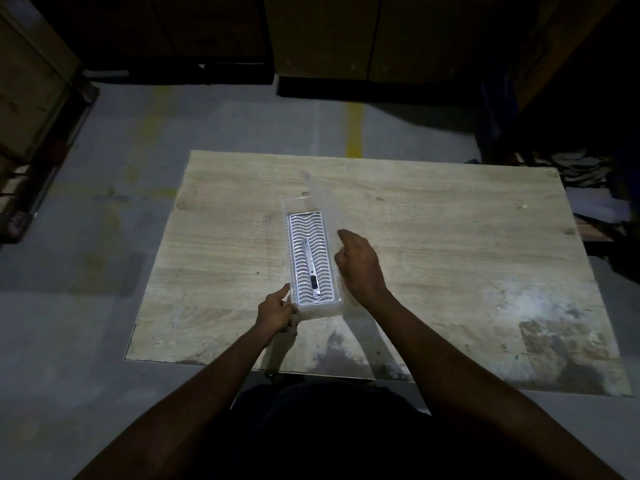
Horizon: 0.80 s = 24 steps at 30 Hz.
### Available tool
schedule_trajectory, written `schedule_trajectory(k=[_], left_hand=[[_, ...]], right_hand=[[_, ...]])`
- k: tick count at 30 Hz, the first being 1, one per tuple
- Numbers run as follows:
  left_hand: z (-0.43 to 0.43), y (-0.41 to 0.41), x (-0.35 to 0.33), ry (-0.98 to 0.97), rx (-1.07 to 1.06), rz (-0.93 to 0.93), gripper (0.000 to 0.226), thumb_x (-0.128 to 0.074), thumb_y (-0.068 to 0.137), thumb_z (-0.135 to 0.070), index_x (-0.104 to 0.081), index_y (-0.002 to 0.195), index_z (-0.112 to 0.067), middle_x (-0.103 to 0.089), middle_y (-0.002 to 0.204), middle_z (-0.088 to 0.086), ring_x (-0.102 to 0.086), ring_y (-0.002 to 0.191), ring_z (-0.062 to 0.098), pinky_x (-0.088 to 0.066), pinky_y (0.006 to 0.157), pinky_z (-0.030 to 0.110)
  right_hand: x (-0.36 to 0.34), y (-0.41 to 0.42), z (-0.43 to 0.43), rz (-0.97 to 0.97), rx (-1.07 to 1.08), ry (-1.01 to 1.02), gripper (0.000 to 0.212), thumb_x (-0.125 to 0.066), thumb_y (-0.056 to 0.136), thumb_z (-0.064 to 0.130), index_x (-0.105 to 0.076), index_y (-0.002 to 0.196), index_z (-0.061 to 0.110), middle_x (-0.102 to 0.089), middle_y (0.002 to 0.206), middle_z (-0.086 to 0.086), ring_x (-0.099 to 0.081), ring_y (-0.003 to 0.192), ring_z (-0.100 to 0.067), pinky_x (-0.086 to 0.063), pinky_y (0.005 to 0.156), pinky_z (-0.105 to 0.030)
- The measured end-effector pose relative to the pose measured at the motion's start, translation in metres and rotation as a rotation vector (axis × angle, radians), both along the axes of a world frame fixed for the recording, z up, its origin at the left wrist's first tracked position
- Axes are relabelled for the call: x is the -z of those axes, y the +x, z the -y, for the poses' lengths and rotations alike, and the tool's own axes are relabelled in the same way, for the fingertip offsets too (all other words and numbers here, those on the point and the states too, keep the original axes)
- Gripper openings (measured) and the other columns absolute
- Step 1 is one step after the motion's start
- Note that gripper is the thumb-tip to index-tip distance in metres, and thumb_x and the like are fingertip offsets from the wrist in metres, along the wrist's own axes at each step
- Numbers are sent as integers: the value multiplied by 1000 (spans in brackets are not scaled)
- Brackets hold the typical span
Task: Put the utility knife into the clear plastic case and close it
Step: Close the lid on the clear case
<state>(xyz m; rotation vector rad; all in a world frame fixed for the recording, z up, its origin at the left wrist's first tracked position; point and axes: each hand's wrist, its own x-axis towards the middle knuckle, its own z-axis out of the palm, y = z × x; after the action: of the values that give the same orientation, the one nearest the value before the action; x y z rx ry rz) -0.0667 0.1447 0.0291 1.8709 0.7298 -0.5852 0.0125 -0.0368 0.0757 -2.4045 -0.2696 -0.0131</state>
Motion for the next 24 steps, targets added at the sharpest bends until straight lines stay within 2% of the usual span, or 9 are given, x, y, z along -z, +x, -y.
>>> schedule_trajectory(k=[4, 7, 11, 15, 19, 22, 24], left_hand=[[-1, 1, 0, 19, 28, 0, 58, -52, 91, -5, -38, 145, -22, -73, 96, 18, -56, 56, 17, -52, 50, 26], [-1, 2, -2, -9, 23, -4, 58, -50, 92, -4, -38, 145, -23, -70, 88, 12, -55, 53, 15, -49, 43, 20], [-3, 2, 2, -11, 33, 18, 54, -49, 91, -6, -45, 141, -26, -71, 88, 11, -60, 56, 20, -53, 47, 26], [-5, 3, 5, -10, 78, 47, 46, -48, 90, -12, -55, 134, -26, -71, 84, 15, -66, 64, 28, -61, 62, 43], [-4, 1, 0, -40, 78, 43, 54, -45, 88, -5, -52, 135, -30, -65, 76, 12, -59, 57, 23, -54, 54, 33], [-7, 0, -2, -67, 39, 23, 57, -41, 89, -1, -51, 137, -30, -67, 81, 17, -60, 57, 26, -53, 50, 31], [-8, 0, -6, -96, -19, 2, 53, -41, 91, 0, -53, 135, -27, -67, 85, 17, -60, 50, 23, -50, 43, 27]], right_hand=[[-8, -2, -27, 181, -224, -115, 44, -65, 79, 6, -60, 120, -10, -65, 119, -28, -64, 108, -39, -50, 94, -47], [-5, -8, -38, 331, -378, -204, 39, -70, 75, 9, -66, 112, -5, -69, 112, -23, -67, 103, -36, -54, 89, -46], [7, -23, -42, 274, -447, -256, 41, -68, 75, 19, -67, 113, 2, -69, 116, -18, -65, 107, -34, -53, 90, -44], [18, -48, -44, 195, -507, -312, 45, -72, 69, 26, -69, 109, 5, -70, 113, -16, -65, 103, -33, -54, 82, -42], [32, -57, -42, 156, -499, -344, 41, -70, 75, 25, -67, 112, 7, -69, 116, -14, -64, 106, -32, -54, 84, -41], [39, -57, -45, 132, -495, -369, 42, -71, 77, 23, -65, 115, 6, -67, 119, -15, -61, 109, -33, -54, 85, -44], [43, -63, -46, 137, -502, -351, 41, -71, 78, 18, -64, 117, 7, -65, 122, -16, -59, 112, -34, -53, 89, -43]])
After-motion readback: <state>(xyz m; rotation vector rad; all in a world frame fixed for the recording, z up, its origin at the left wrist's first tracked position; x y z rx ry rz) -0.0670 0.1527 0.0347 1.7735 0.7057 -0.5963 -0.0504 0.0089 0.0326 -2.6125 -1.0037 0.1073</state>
